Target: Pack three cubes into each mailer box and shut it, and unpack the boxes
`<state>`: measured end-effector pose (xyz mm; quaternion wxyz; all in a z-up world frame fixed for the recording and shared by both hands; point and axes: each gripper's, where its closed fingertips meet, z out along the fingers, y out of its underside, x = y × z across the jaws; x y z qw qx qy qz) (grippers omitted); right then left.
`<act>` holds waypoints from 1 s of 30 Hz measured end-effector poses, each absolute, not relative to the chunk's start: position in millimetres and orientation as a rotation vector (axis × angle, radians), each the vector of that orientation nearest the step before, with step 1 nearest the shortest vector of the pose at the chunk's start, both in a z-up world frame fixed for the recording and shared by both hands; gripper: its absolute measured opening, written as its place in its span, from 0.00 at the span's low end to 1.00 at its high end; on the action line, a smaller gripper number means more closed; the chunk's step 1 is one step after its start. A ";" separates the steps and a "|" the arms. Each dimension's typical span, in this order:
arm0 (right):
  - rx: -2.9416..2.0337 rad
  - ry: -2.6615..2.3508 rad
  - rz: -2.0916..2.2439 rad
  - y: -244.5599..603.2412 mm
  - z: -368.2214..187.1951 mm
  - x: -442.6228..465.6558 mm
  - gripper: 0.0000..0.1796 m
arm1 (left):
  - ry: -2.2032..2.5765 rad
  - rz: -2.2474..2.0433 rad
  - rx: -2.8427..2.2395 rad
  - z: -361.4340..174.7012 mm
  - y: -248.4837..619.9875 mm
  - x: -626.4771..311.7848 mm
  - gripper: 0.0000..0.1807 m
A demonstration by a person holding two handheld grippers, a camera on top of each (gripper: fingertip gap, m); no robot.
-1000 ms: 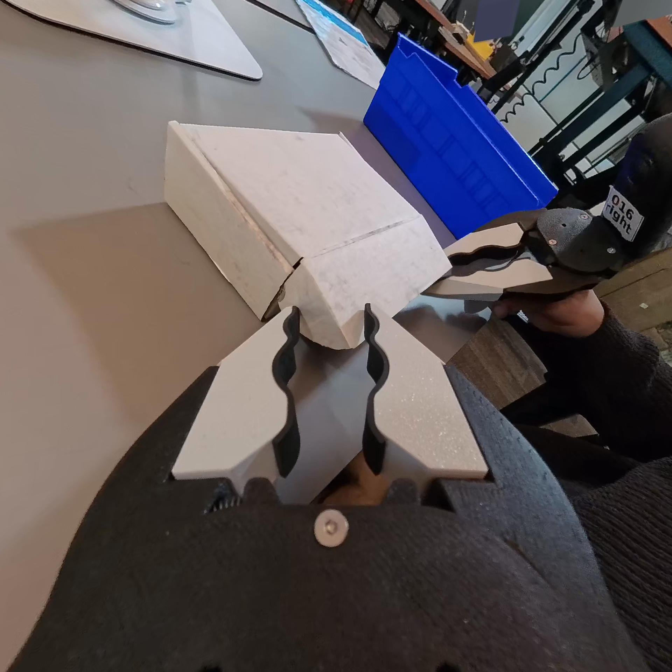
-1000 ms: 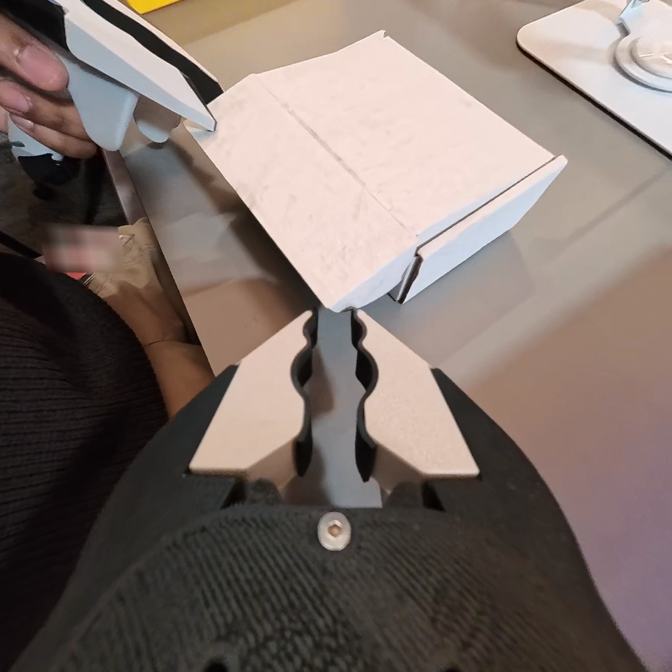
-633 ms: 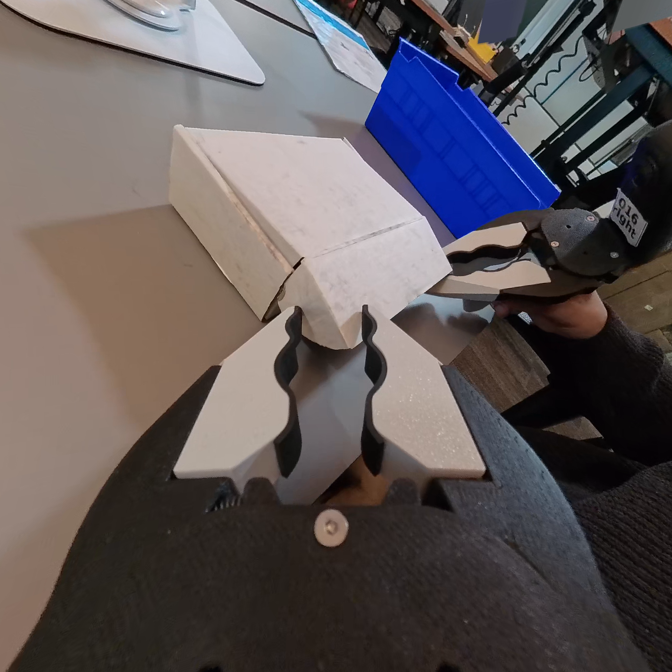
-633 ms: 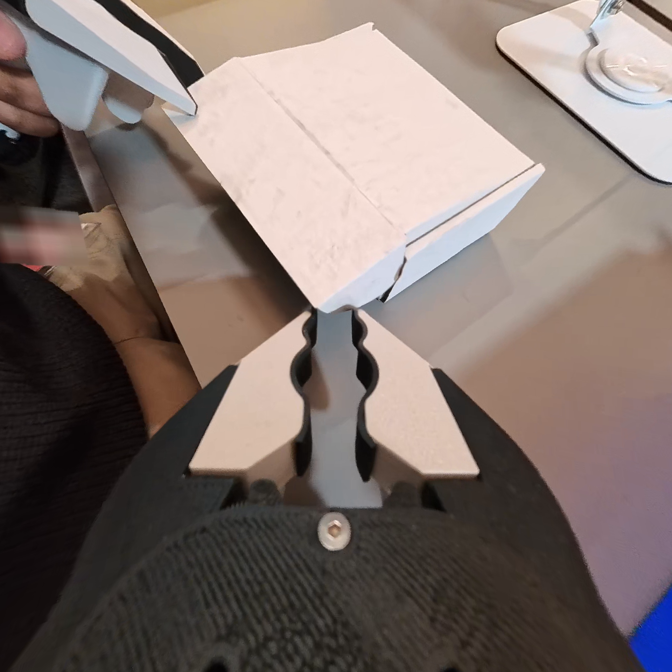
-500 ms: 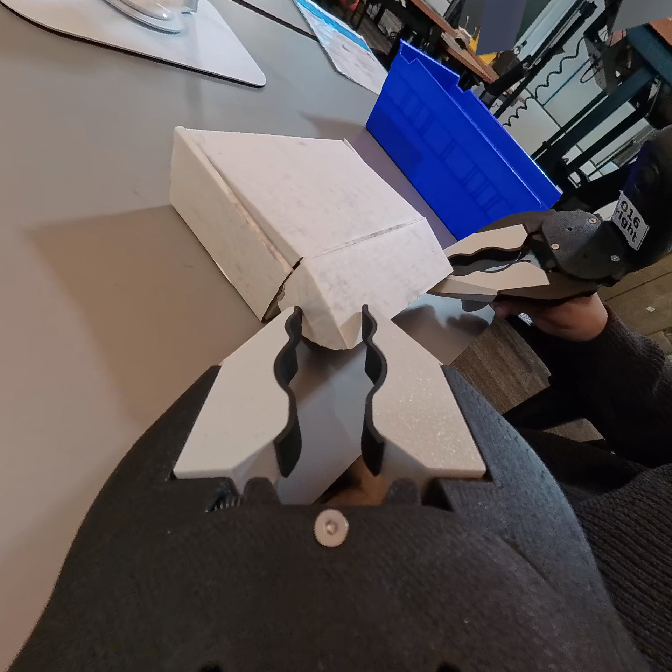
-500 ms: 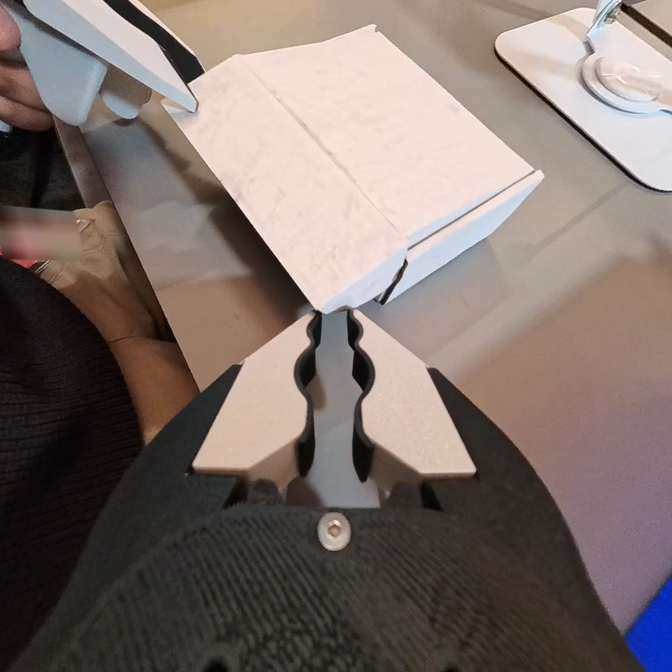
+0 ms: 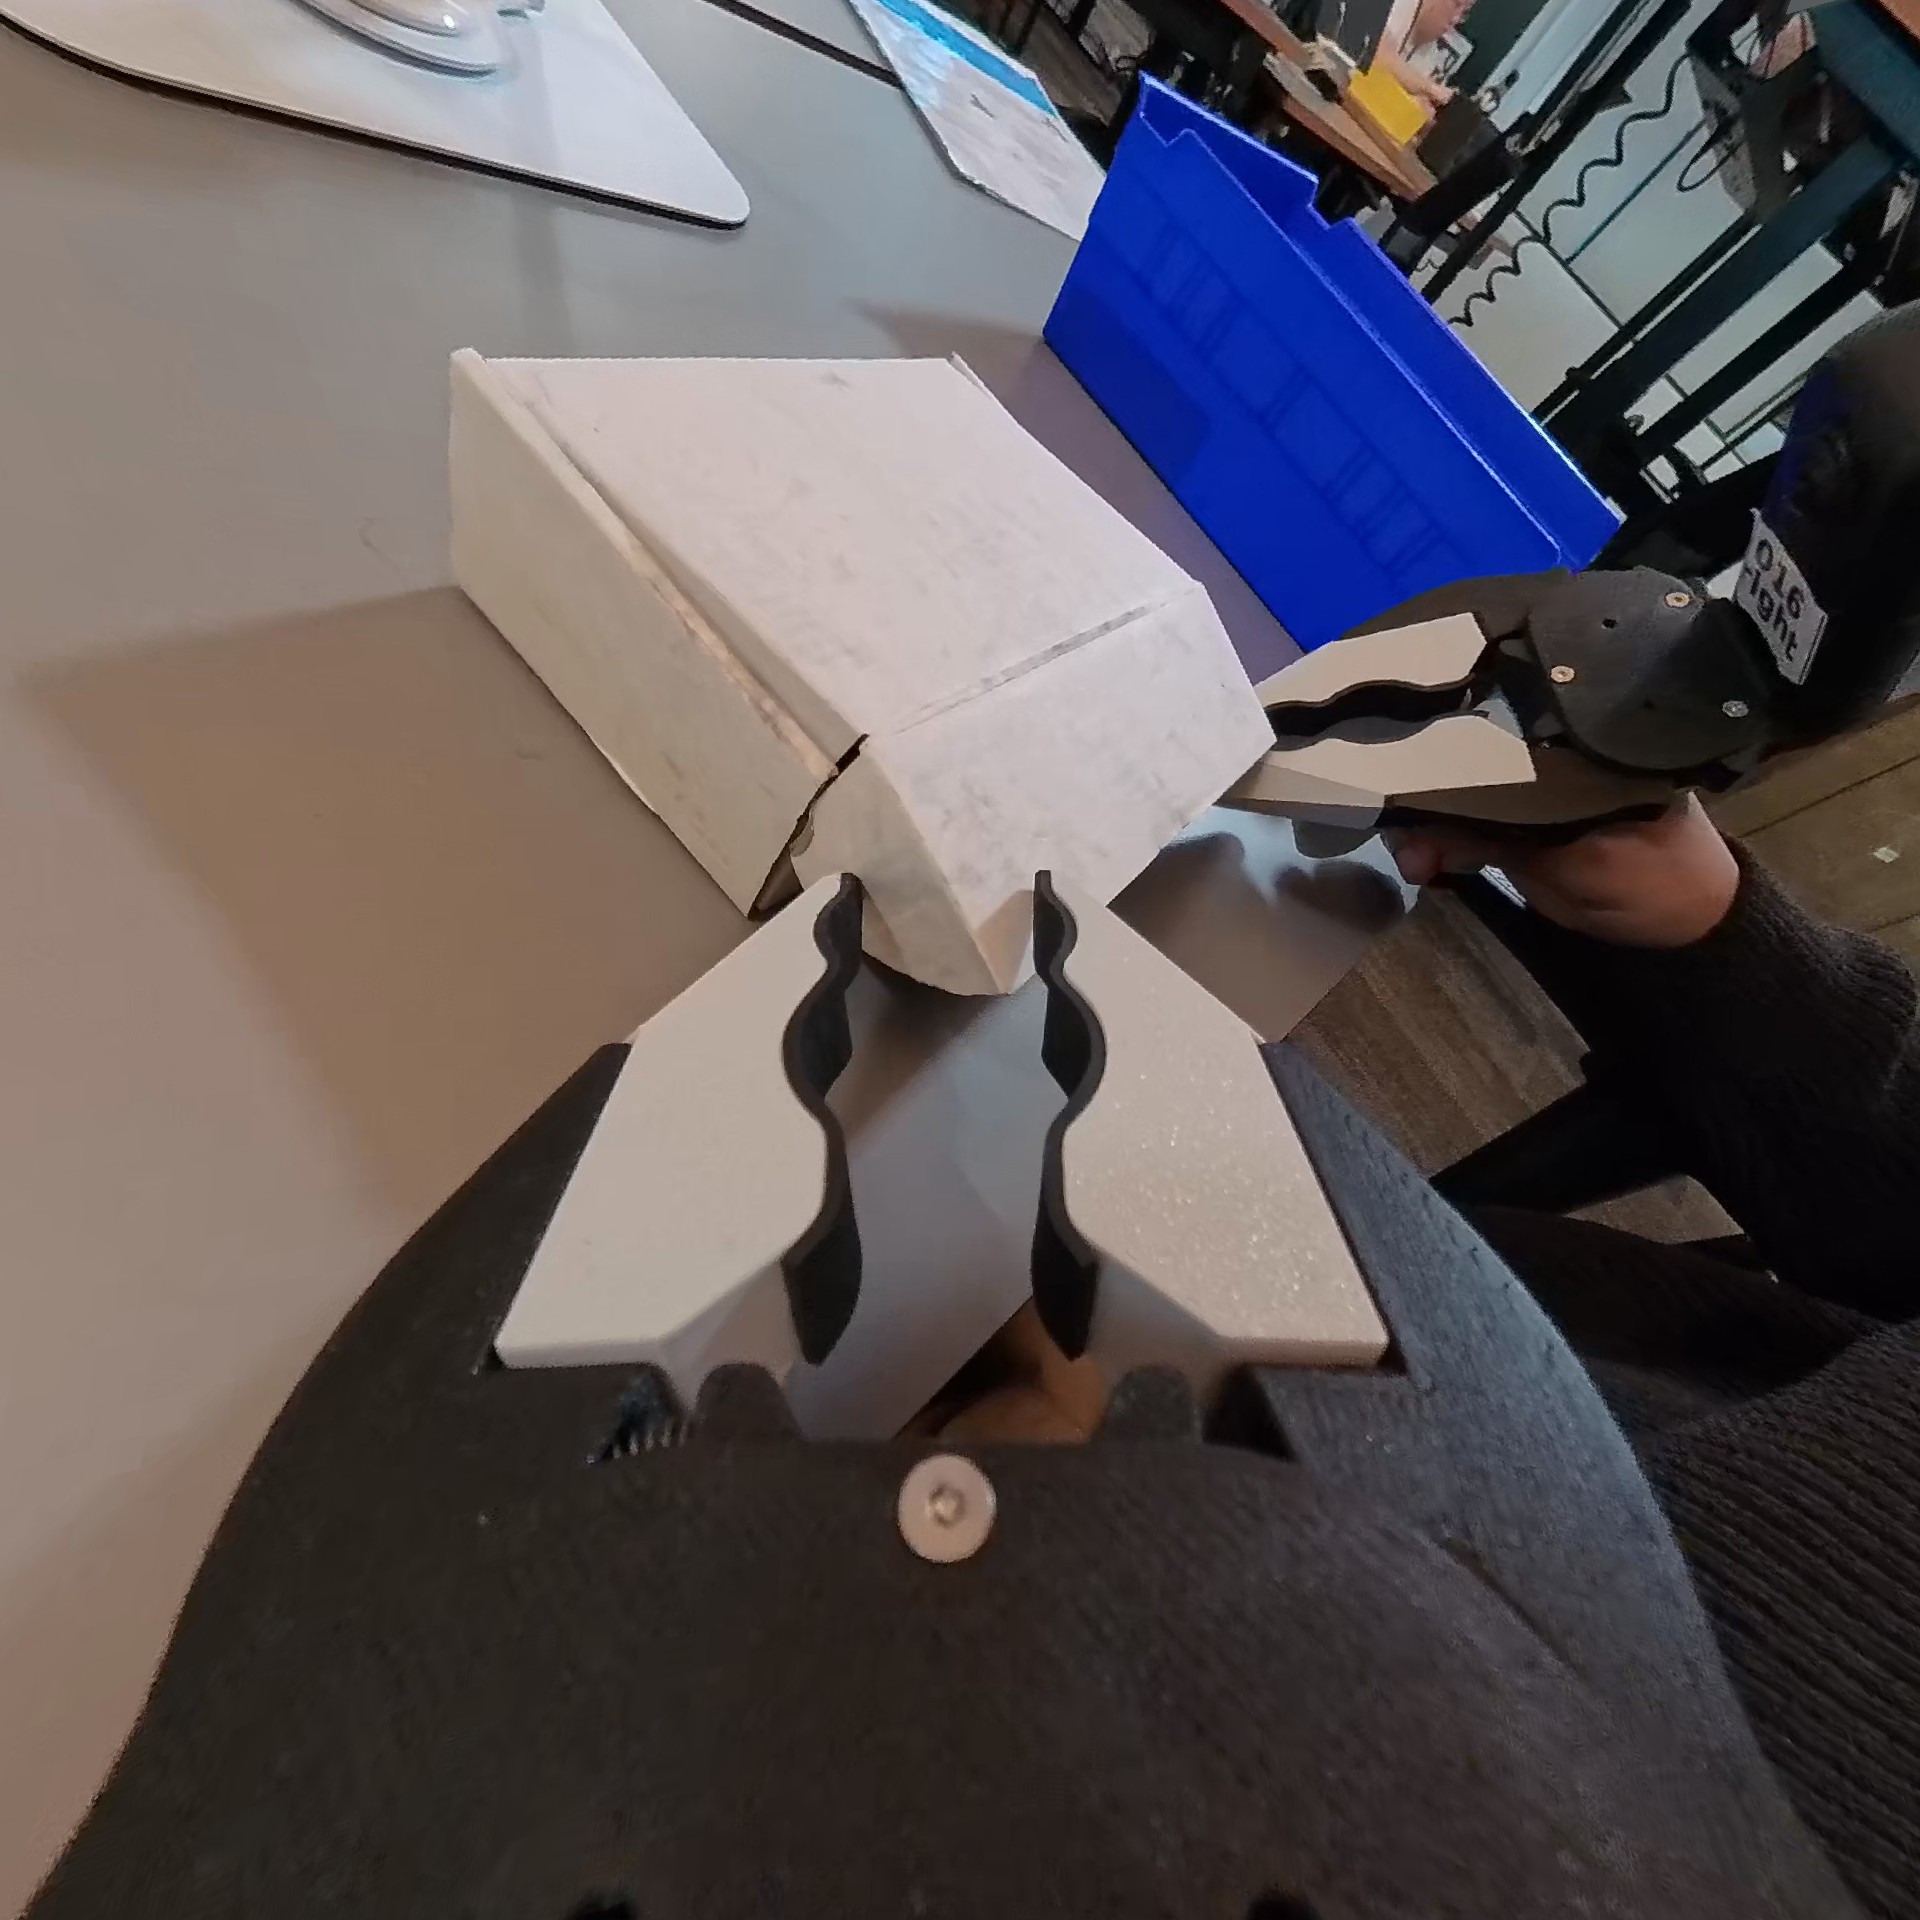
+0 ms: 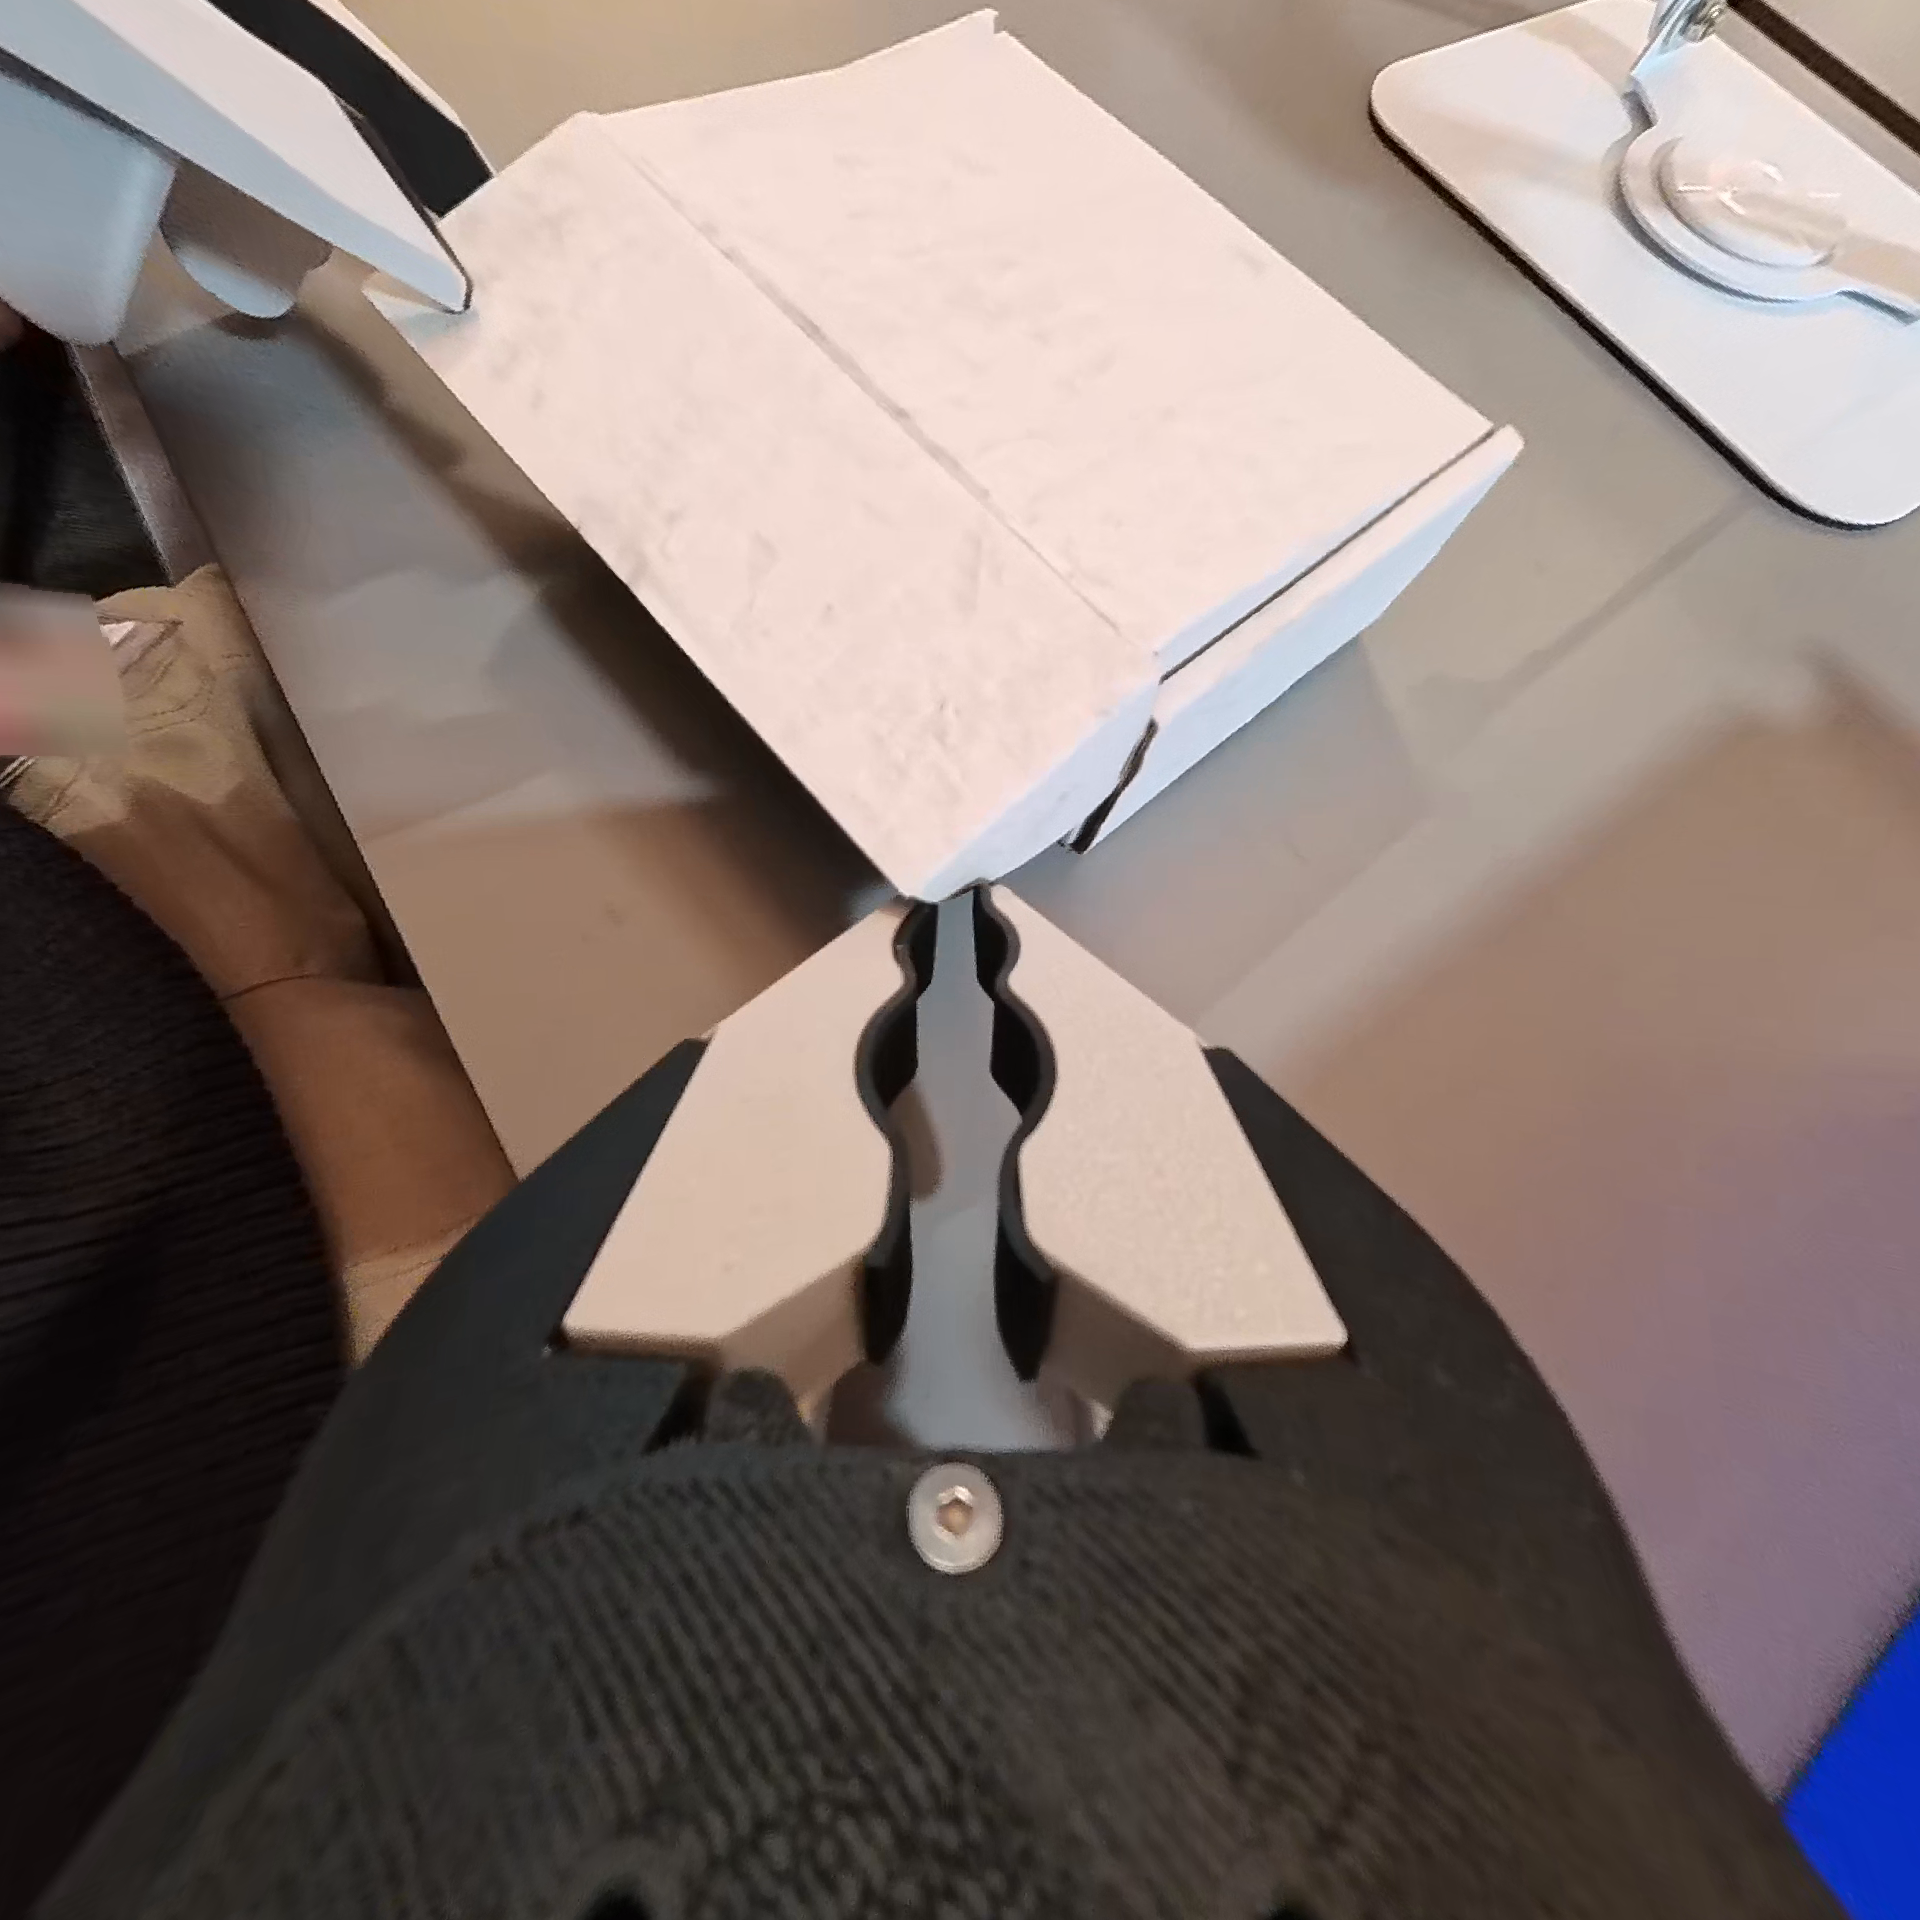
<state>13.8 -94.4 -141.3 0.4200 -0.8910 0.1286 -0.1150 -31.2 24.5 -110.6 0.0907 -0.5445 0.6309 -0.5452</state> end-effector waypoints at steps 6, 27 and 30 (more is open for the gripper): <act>-2.230 0.338 -0.235 -95.3 -143.0 12.9 0.12 | 1.873 -1.616 -1.616 -110.4 25.1 -31.0 0.17; -1.821 0.607 0.318 -80.6 -104.2 13.2 0.33 | 1.855 -1.609 -1.615 -110.1 28.8 -26.7 0.18; -1.826 0.622 0.313 -81.7 -106.4 14.9 0.29 | 1.856 -1.604 -1.609 -110.3 27.7 -26.1 0.17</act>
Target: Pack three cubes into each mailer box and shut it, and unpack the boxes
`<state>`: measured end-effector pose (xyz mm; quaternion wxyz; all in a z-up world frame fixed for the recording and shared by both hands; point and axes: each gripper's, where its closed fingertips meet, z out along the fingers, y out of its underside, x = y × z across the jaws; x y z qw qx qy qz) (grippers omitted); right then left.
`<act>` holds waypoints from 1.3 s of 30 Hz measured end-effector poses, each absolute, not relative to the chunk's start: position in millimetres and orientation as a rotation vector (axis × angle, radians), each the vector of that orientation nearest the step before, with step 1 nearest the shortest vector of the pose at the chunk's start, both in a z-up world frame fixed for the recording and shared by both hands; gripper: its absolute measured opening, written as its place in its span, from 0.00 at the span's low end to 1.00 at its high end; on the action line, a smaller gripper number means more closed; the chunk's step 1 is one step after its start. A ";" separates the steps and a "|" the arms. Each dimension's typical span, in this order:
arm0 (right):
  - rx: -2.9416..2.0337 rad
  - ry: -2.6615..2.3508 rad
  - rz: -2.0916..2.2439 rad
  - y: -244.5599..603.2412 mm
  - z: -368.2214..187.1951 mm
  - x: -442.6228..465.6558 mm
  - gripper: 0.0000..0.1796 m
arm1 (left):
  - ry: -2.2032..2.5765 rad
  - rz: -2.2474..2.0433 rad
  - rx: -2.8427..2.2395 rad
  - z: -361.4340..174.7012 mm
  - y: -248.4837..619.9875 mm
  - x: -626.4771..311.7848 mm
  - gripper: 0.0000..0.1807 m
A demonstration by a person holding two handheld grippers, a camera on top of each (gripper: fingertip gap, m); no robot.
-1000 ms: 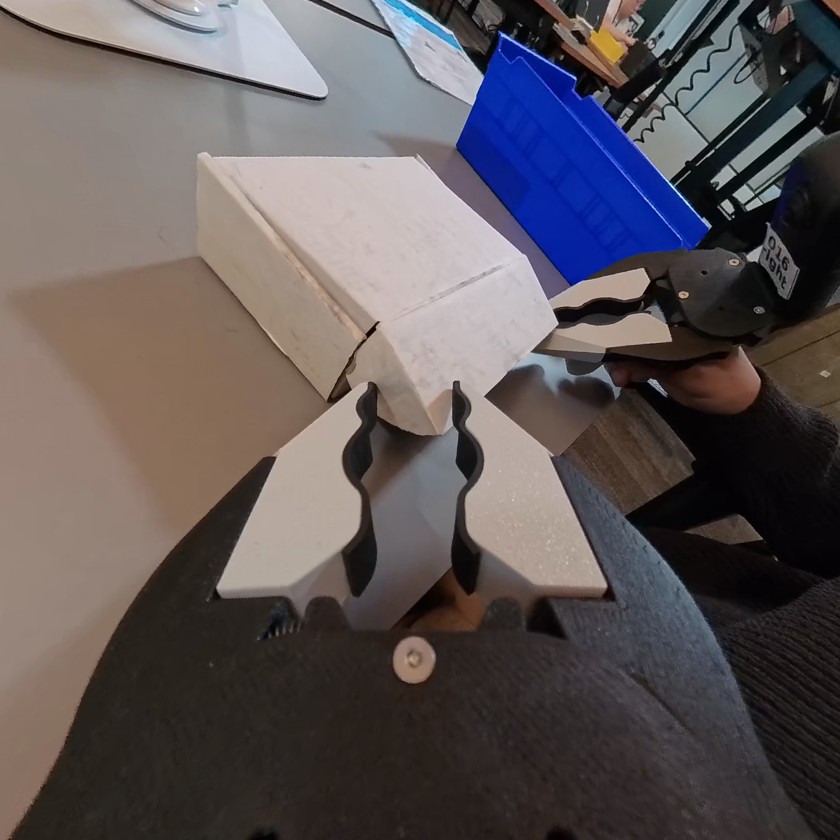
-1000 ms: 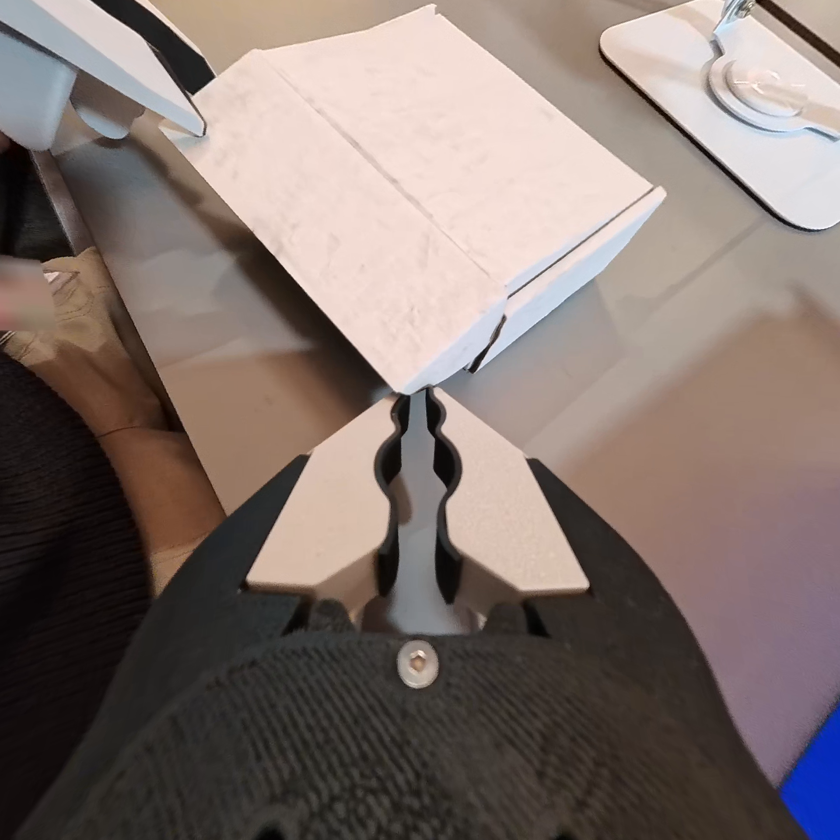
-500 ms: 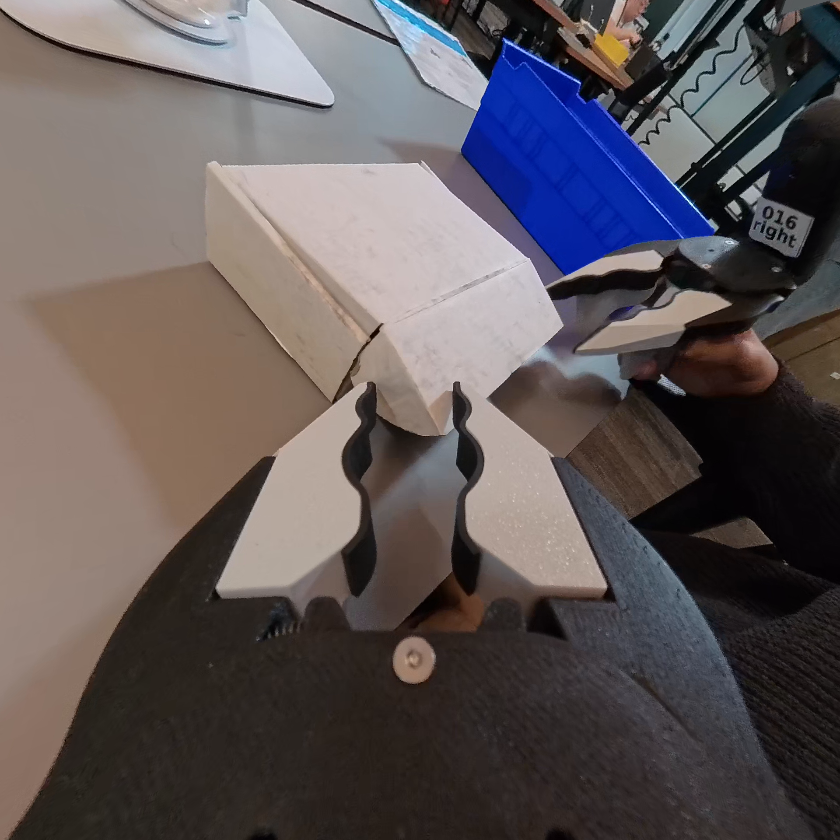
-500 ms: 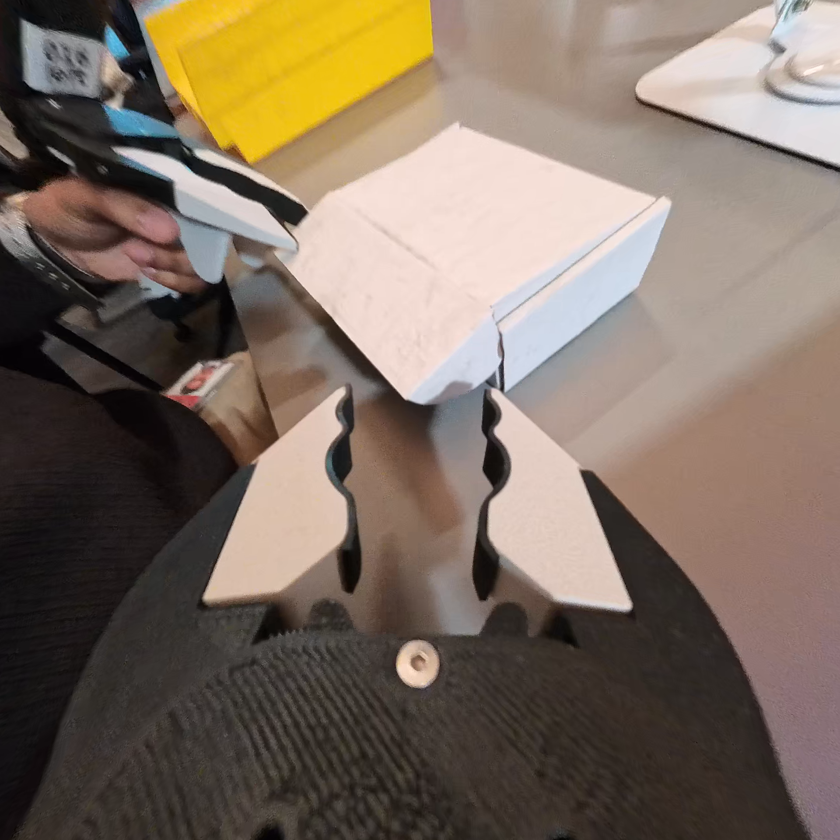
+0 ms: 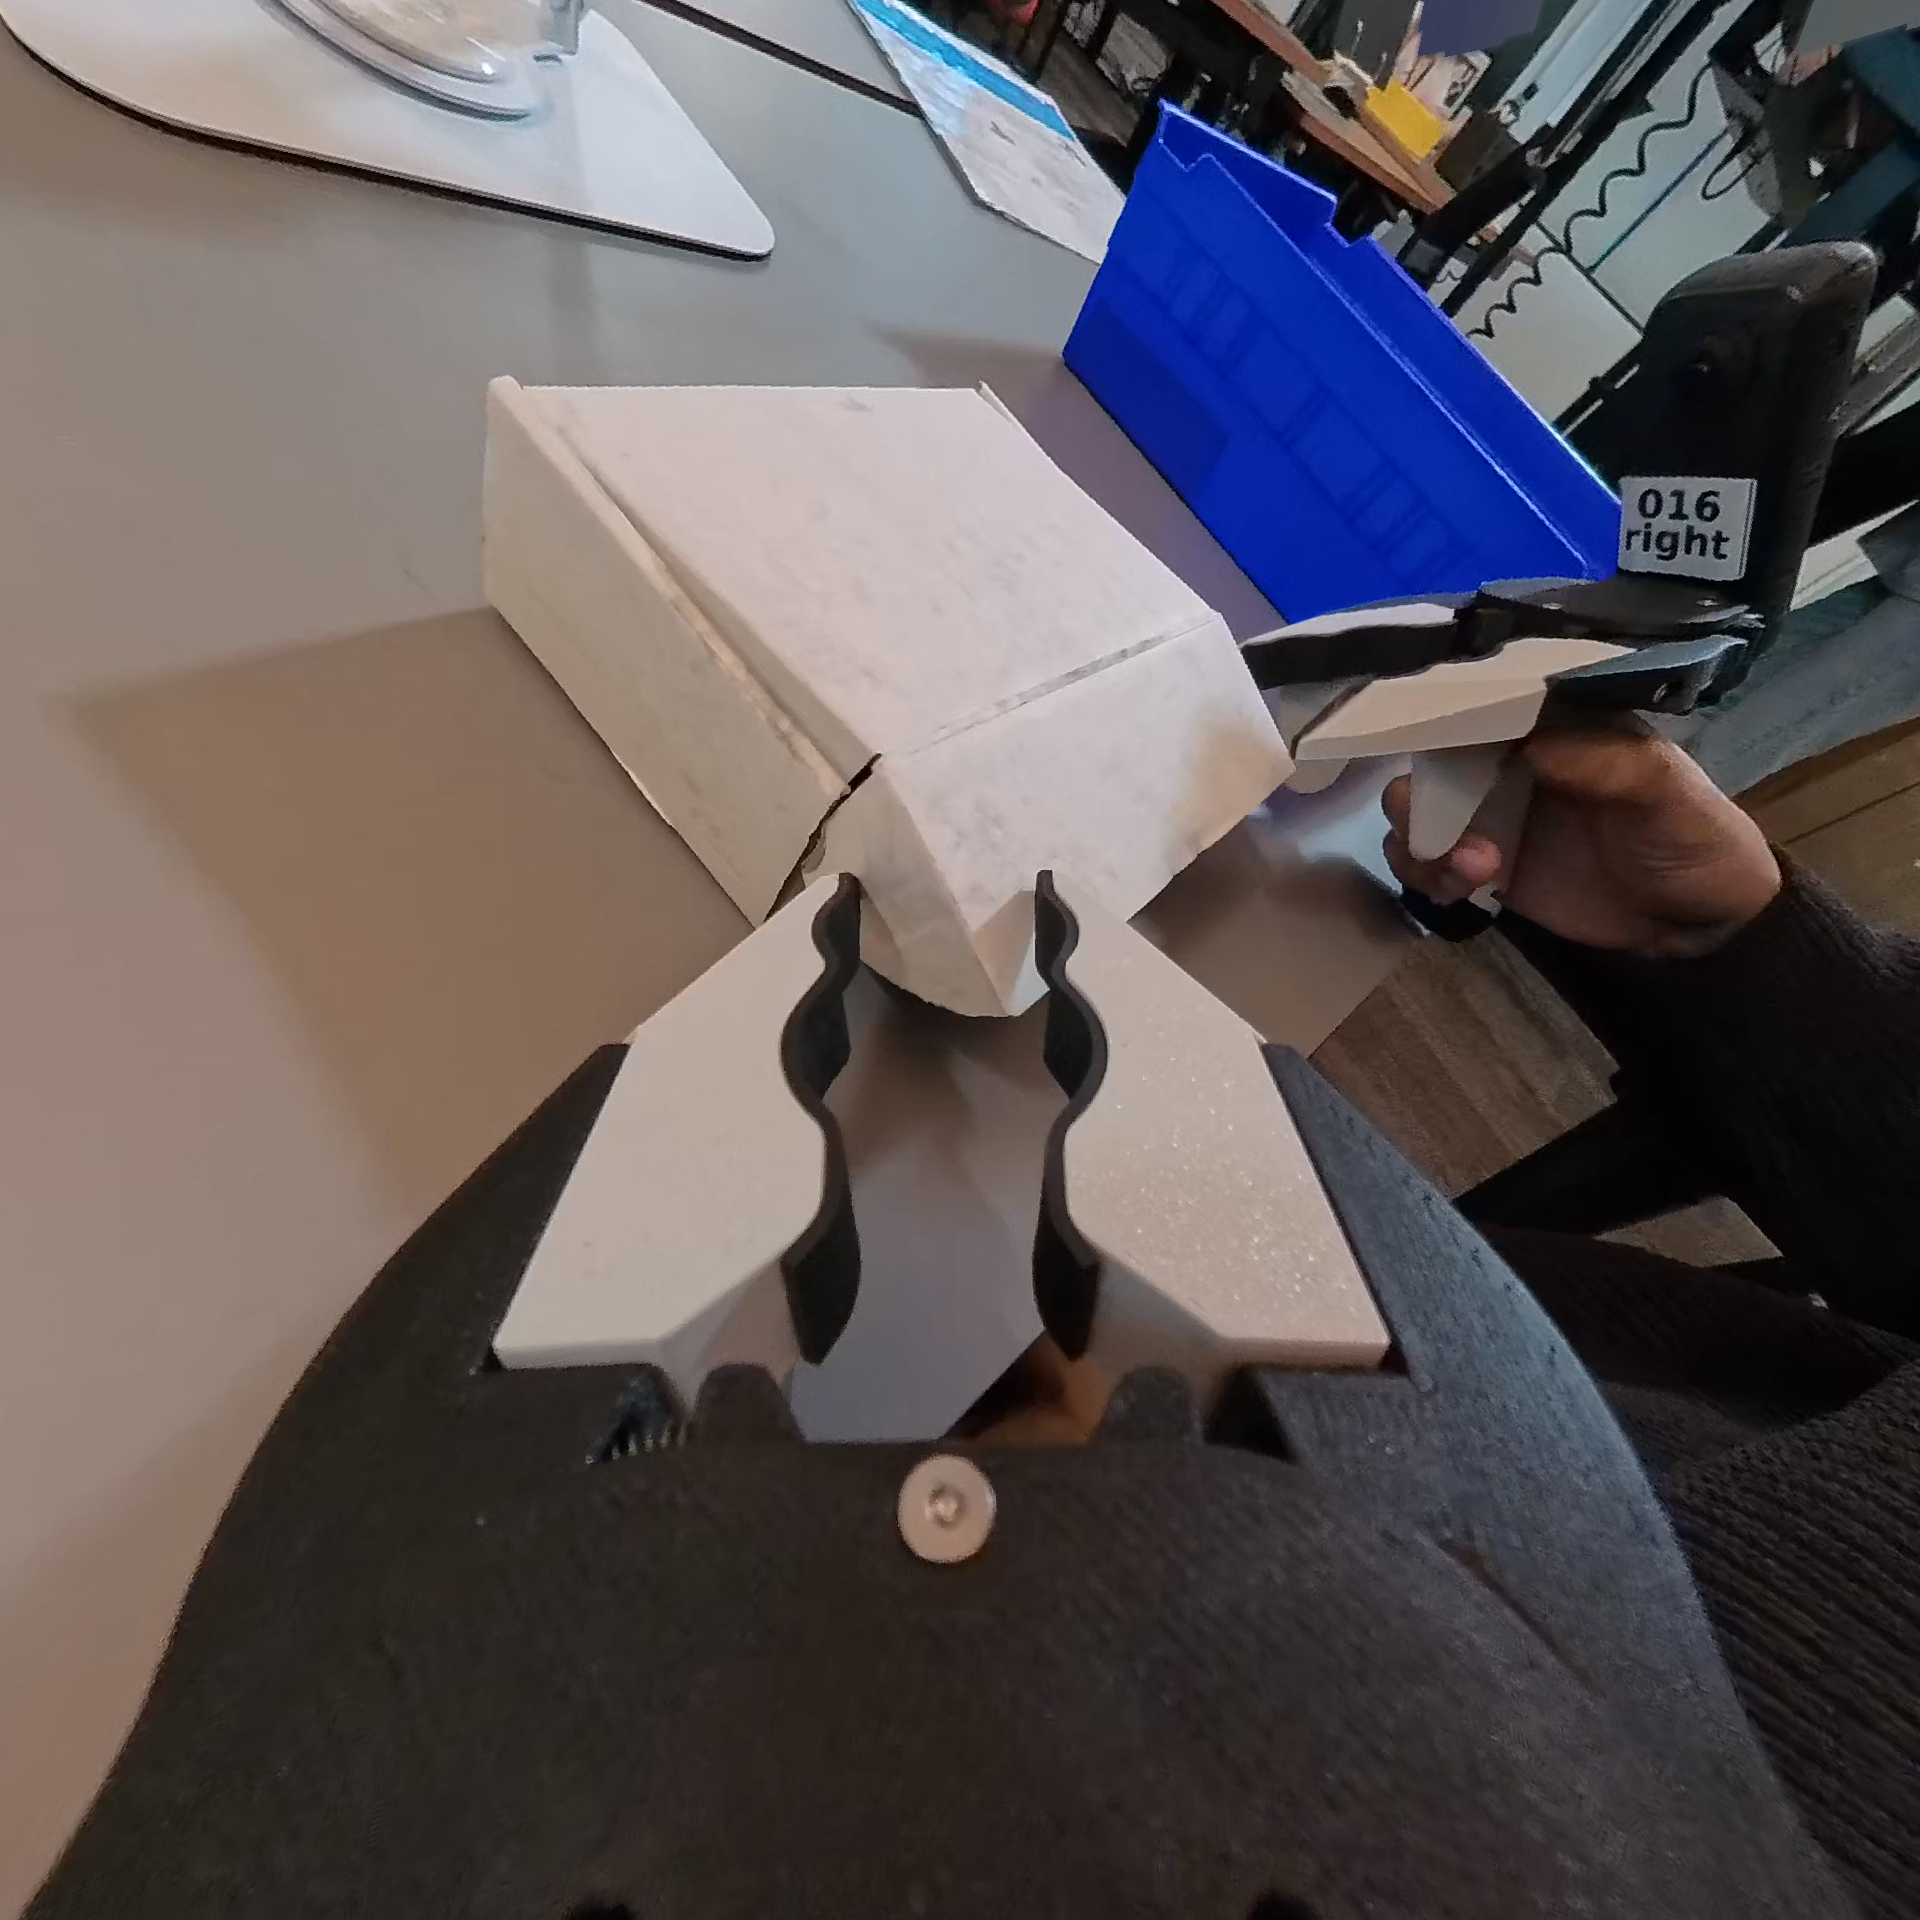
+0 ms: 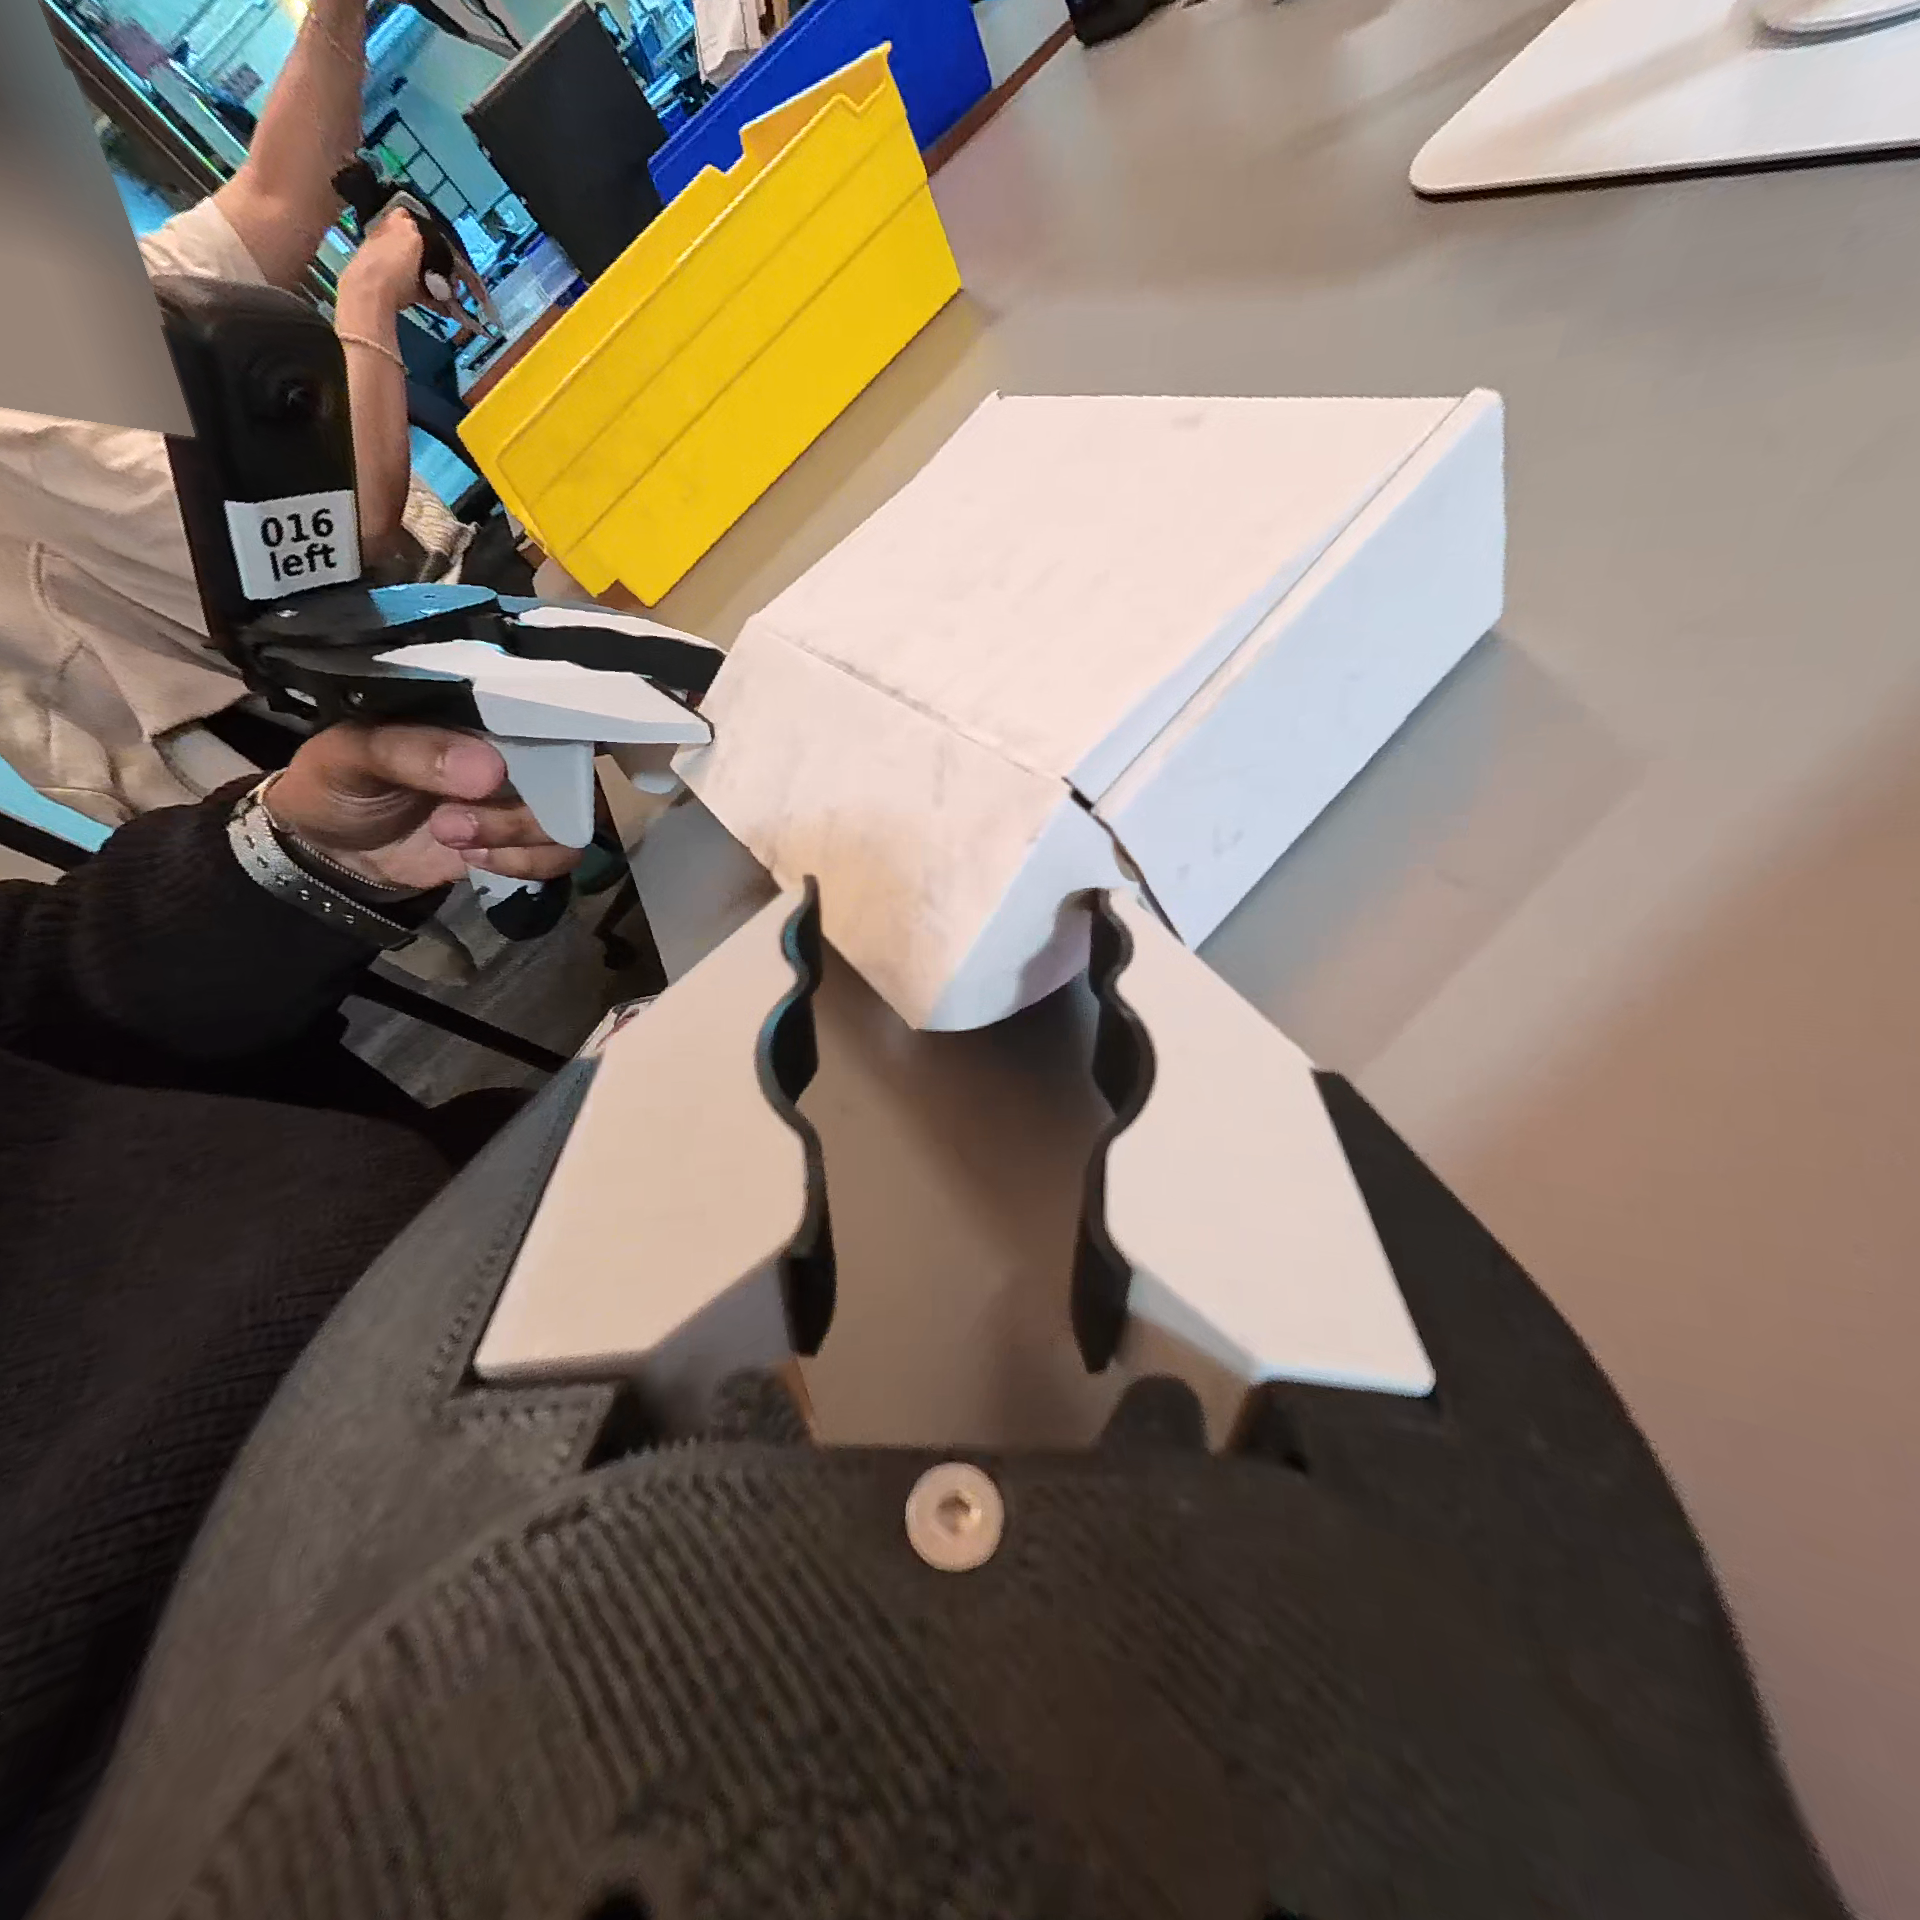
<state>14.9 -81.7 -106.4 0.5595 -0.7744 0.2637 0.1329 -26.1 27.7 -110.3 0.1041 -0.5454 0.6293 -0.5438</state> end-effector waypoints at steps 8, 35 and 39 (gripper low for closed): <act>-1.849 0.677 0.267 -82.5 -115.5 25.2 0.18 | 1.913 -1.486 -1.543 -119.1 25.9 -25.6 0.17; -1.842 0.570 0.179 -94.8 -104.2 41.2 0.37 | 1.979 -1.253 -1.386 -125.6 49.2 -9.1 0.42; -1.930 0.491 0.196 -83.9 -113.9 37.7 0.37 | 2.133 -1.347 -1.348 -130.7 31.8 -8.1 0.40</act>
